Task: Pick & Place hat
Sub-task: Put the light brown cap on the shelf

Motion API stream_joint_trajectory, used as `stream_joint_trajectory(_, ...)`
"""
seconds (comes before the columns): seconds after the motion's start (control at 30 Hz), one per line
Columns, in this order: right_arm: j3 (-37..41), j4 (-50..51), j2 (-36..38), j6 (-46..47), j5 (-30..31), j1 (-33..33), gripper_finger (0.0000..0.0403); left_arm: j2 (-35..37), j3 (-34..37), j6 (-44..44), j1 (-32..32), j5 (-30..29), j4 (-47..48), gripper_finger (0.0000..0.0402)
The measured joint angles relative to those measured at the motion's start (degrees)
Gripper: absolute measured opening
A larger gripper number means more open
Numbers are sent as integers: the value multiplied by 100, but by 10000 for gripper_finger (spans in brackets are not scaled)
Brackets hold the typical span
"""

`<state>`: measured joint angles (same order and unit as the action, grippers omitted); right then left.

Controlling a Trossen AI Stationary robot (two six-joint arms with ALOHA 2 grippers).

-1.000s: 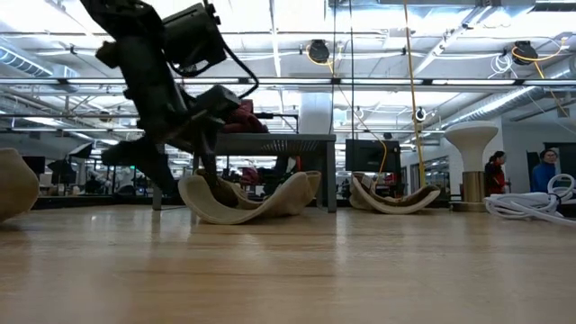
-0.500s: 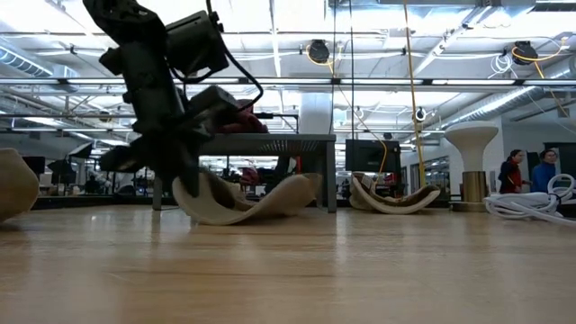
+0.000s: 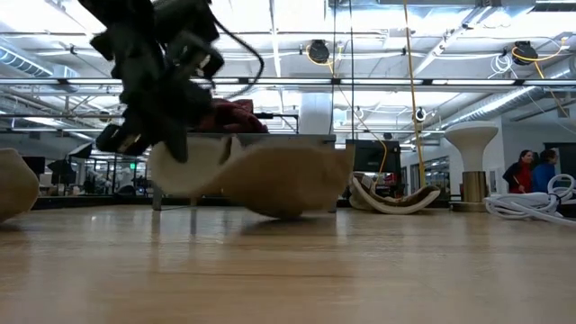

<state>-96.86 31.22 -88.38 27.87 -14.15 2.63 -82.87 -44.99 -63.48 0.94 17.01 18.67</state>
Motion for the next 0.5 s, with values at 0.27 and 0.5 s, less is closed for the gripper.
stream_joint_trajectory(0.27,0,4,0,130,-110,91,300,1307,0,-58,73,-913,139,8)
stream_joint_trajectory(0.5,0,-69,0,147,-182,352,314,2476,-2,-62,60,-1759,95,8)
